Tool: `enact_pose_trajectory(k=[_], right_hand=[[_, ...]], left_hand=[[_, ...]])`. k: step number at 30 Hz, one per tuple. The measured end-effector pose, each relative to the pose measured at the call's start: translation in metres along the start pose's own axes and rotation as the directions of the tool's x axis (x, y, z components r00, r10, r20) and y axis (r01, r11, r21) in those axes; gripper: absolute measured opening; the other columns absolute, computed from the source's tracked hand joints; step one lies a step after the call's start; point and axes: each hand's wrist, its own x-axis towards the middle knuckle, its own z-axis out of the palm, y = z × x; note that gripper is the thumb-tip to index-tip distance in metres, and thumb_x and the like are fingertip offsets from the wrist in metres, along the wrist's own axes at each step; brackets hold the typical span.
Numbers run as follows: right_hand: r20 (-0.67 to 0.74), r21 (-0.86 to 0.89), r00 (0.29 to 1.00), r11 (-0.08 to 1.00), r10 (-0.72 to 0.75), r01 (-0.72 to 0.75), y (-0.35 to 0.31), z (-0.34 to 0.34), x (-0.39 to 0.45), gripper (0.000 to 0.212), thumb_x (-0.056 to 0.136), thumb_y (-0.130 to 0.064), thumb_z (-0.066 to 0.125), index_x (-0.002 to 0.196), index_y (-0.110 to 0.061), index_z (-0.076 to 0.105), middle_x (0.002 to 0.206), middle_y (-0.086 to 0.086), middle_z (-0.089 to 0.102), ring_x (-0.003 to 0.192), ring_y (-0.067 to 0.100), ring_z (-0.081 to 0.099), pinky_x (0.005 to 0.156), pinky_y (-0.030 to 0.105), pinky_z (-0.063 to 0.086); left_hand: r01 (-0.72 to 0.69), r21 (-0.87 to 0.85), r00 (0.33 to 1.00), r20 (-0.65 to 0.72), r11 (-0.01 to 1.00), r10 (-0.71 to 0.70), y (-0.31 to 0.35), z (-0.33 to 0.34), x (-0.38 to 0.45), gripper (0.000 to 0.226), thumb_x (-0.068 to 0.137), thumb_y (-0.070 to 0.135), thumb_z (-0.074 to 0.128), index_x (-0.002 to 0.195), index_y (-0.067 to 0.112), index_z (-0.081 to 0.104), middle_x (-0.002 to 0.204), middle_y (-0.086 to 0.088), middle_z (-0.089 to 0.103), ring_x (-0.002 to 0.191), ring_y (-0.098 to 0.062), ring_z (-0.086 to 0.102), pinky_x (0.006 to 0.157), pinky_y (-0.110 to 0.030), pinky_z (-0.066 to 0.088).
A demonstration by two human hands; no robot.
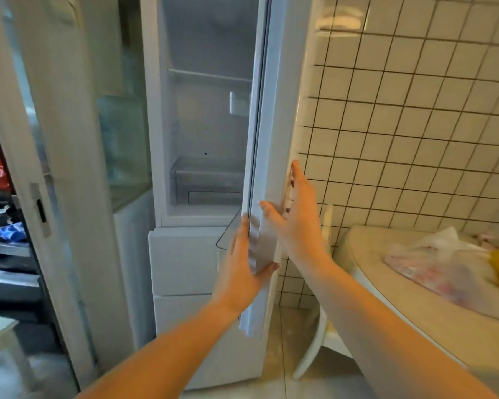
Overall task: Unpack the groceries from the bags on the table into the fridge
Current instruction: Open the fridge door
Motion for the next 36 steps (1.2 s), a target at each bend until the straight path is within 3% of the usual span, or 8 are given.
enact_pose_trajectory(k=[4,9,21,24,27,29,32,36], right_hand=[[-0.014,-0.031,0.999,0.999,0.031,-0.031,0.017,-0.047,-0.019,0.076,0.087,-0.021,0.064,0.147,-0.025,0.018,0.144,-0.005,0.038,0.133,0.007,0.035,0.106,0.040,0.040],[-0.048,-0.050,0.990,0.989,0.135,-0.137,0.044,-0.094,-0.032,0.073,0.088,-0.022,0.063,0.147,-0.027,0.021,0.138,-0.010,0.044,0.126,0.006,0.042,0.104,0.033,0.042],[-0.201,-0.096,0.935,0.944,0.291,-0.315,0.116,-0.193,-0.021,0.059,0.093,-0.026,0.056,0.146,-0.021,0.029,0.115,-0.008,0.052,0.107,0.009,0.050,0.092,0.025,0.040],[-0.174,-0.107,0.932,0.935,0.317,-0.338,0.133,-0.210,-0.012,0.055,0.092,-0.028,0.057,0.142,-0.024,0.036,0.126,-0.007,0.054,0.114,0.013,0.053,0.100,0.038,0.044],[-0.219,-0.226,0.950,0.936,0.222,-0.271,0.138,-0.219,-0.016,0.056,0.090,-0.023,0.060,0.141,-0.019,0.037,0.137,0.001,0.046,0.125,0.014,0.044,0.105,0.036,0.040],[-0.251,-0.392,0.968,0.917,-0.031,-0.073,0.133,-0.216,-0.031,0.057,0.089,-0.016,0.060,0.141,-0.011,0.037,0.142,0.006,0.037,0.133,0.017,0.034,0.111,0.022,0.028],[-0.091,-0.502,0.960,0.845,-0.263,0.184,0.130,-0.190,-0.061,0.051,0.089,-0.014,0.058,0.136,-0.005,0.042,0.143,0.010,0.038,0.135,0.021,0.034,0.112,0.019,0.024],[0.185,-0.504,0.982,0.856,-0.027,0.118,0.153,-0.148,-0.089,0.060,0.089,-0.017,0.059,0.144,-0.014,0.033,0.152,0.003,0.026,0.140,0.015,0.023,0.112,0.020,0.020]], left_hand=[[-0.025,0.042,1.000,-0.016,0.999,0.026,0.029,0.049,-0.012,0.096,0.084,0.021,0.068,0.147,0.034,-0.003,0.141,0.022,0.019,0.109,0.030,0.024,0.090,-0.005,0.028],[-0.062,0.106,0.998,0.016,0.992,0.060,0.050,0.097,-0.018,0.095,0.086,0.020,0.066,0.147,0.035,-0.005,0.155,0.007,0.015,0.138,-0.013,0.026,0.106,-0.037,0.033],[-0.283,0.189,0.925,0.312,0.940,0.216,0.050,0.171,-0.004,0.093,0.087,0.025,0.064,0.147,0.039,-0.006,0.154,0.008,0.021,0.139,-0.013,0.027,0.111,-0.033,0.028],[-0.350,0.234,0.897,0.364,0.907,0.252,0.043,0.174,0.004,0.088,0.088,0.026,0.063,0.148,0.035,0.000,0.152,0.005,0.026,0.137,-0.013,0.028,0.111,-0.030,0.024],[-0.444,0.279,0.870,0.362,0.852,0.334,0.033,0.168,0.017,0.081,0.087,0.026,0.064,0.149,0.025,0.011,0.151,0.001,0.029,0.139,-0.015,0.025,0.115,-0.033,0.022],[-0.501,0.365,0.852,0.366,0.785,0.374,0.021,0.164,0.028,0.080,0.086,0.029,0.065,0.148,0.022,0.015,0.152,0.001,0.028,0.141,-0.017,0.022,0.115,-0.031,0.016],[-0.532,0.489,0.841,0.401,0.691,0.363,-0.003,0.158,0.041,0.081,0.086,0.036,0.065,0.148,0.021,0.016,0.153,-0.001,0.025,0.143,-0.020,0.018,0.116,-0.041,0.016],[-0.507,0.584,0.852,0.453,0.634,0.264,-0.029,0.154,0.052,0.083,0.086,0.046,0.059,0.149,0.022,0.011,0.156,-0.001,0.015,0.145,-0.019,0.009,0.115,-0.051,0.014]])
